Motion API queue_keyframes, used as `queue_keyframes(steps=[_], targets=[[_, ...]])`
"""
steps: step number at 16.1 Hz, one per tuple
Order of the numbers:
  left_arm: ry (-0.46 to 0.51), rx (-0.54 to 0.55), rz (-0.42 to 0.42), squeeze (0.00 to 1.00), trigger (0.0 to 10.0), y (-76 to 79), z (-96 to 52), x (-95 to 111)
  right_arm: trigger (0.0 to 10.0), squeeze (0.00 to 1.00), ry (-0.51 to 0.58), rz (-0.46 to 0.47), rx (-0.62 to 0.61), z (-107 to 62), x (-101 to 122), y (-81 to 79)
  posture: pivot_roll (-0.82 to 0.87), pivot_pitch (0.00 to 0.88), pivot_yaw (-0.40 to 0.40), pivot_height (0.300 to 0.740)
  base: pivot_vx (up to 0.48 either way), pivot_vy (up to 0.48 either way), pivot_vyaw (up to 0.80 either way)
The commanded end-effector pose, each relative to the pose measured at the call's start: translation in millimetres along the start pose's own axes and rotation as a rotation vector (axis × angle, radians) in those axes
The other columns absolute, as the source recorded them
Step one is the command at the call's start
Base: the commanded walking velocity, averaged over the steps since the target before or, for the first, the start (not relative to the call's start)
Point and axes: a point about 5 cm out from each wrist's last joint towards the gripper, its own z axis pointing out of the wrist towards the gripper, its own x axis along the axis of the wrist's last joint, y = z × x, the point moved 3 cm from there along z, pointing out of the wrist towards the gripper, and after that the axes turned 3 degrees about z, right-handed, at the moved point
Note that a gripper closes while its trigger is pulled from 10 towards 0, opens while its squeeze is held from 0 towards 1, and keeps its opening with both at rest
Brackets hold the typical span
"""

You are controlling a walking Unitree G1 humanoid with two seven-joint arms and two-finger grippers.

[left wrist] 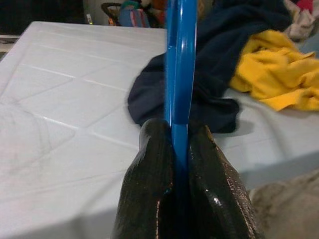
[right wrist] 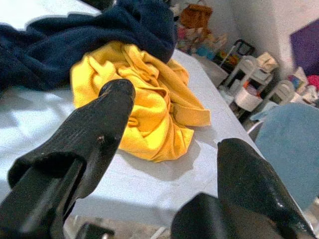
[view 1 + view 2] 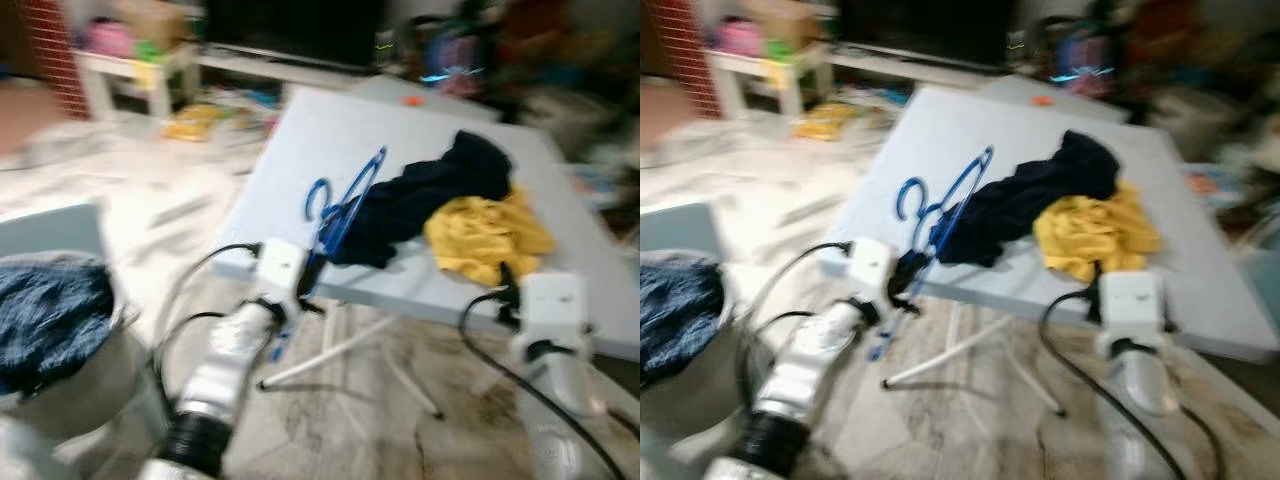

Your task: Hang hanger

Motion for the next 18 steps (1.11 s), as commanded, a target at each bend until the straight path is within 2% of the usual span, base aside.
queue_keyframes(steps=[1,10,18], targets=[[0.015,-0.034,-0.003,0.00,10.0,11.0,5.4,6.3,10.0,0.00,-0.004,-0.009,-0.031,-0.8,0.9,9.8,0.08,0.000,-0.112,0.740,0.000,0.398,-0.80],[0.012,-0.041,-0.010,0.00,10.0,10.7,5.9,5.4,10.0,0.00,-0.001,-0.012,-0.025,1.7,1.5,8.6,0.08,0.000,-0.112,0.740,0.000,0.297,-0.80],[0.001,-0.081,-0.018,0.00,10.0,15.8,6.2,3.2,10.0,0.00,-0.002,-0.010,-0.029,0.8,0.8,9.0,0.07,0.000,-0.109,0.740,0.000,0.000,0.00]])
